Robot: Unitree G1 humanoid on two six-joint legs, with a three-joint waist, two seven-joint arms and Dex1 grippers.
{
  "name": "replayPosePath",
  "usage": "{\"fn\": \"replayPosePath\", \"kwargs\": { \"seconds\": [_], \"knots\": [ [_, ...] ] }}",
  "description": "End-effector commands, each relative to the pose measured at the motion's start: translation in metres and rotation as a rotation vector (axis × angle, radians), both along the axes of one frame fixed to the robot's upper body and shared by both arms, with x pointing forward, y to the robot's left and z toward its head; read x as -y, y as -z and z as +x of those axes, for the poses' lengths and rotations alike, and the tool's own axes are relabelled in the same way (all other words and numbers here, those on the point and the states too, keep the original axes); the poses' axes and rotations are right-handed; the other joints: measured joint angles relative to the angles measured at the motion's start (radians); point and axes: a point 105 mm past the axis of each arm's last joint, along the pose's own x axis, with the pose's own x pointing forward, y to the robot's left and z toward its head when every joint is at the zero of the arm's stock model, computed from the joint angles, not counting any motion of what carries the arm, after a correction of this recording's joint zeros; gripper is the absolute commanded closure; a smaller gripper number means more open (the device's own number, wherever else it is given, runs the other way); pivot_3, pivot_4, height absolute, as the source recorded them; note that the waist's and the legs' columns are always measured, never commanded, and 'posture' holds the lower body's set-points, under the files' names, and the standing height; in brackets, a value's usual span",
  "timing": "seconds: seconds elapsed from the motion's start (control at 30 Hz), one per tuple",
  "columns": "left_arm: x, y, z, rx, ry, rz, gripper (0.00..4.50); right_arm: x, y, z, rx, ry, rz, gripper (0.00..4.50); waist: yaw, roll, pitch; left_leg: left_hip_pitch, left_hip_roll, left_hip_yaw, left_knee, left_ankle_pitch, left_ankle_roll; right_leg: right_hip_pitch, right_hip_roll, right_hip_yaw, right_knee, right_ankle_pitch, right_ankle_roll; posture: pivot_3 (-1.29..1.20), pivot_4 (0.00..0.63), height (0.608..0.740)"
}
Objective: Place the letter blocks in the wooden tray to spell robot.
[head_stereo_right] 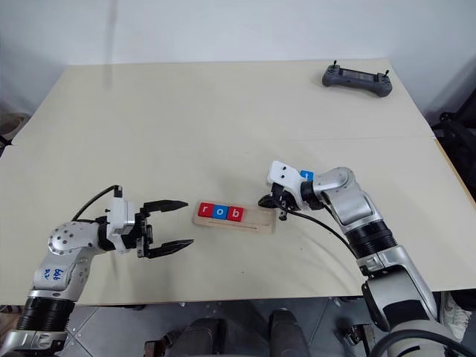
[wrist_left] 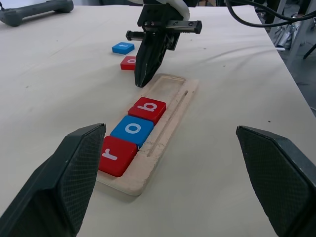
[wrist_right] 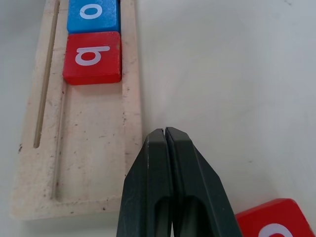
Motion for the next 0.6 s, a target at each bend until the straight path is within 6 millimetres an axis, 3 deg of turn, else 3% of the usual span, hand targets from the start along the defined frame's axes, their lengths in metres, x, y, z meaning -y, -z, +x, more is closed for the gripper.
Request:
{"fn": "replayPosePath", "kwargs": {
  "seconds": [0.03,0.2,0.37,0.47,0.6],
  "knots": [
    [-0.001,-0.006,-0.001,0.028,0.009,0.004,0.0,0.003,-0.024,0.0,0.078,-0.013,0.063,4.45,0.0,0.0,0.0,0.0,0.0,0.0,0.0,0.0,0.0,0.0,0.0,0.0,0.0,0.0,0.0,0.0,0.15,0.74],
    [-0.008,-0.007,0.006,0.027,-0.006,0.017,0.0,0.005,-0.027,-0.006,0.101,-0.036,0.083,4.45,0.001,0.0,0.0,0.0,0.0,0.0,0.0,0.0,0.0,0.0,0.0,0.0,0.0,0.0,0.0,0.0,0.15,0.74],
    [-0.009,-0.01,0.007,0.036,0.004,0.023,0.0,0.015,-0.043,-0.019,0.147,-0.031,0.166,4.45,0.001,0.0,0.0,0.0,0.0,0.0,0.0,0.0,0.0,0.0,0.0,0.0,0.0,0.0,0.0,0.0,0.15,0.74],
    [-0.009,-0.012,0.007,0.038,0.006,0.023,0.0,0.038,-0.053,-0.033,0.185,0.033,0.232,4.45,0.004,0.0,0.0,-0.001,0.0,0.0,0.0,0.0,0.0,0.0,0.0,0.0,-0.001,0.0,0.0,0.0,0.15,0.74],
    [-0.01,-0.012,0.009,0.033,0.002,0.023,0.0,0.085,-0.051,-0.062,0.192,0.2,0.278,3.62,0.031,0.0,0.0,-0.002,0.0,-0.002,0.0,0.0,0.0,0.001,0.0,-0.002,-0.002,0.0,0.0,0.0,0.15,0.74]
  ]
}}
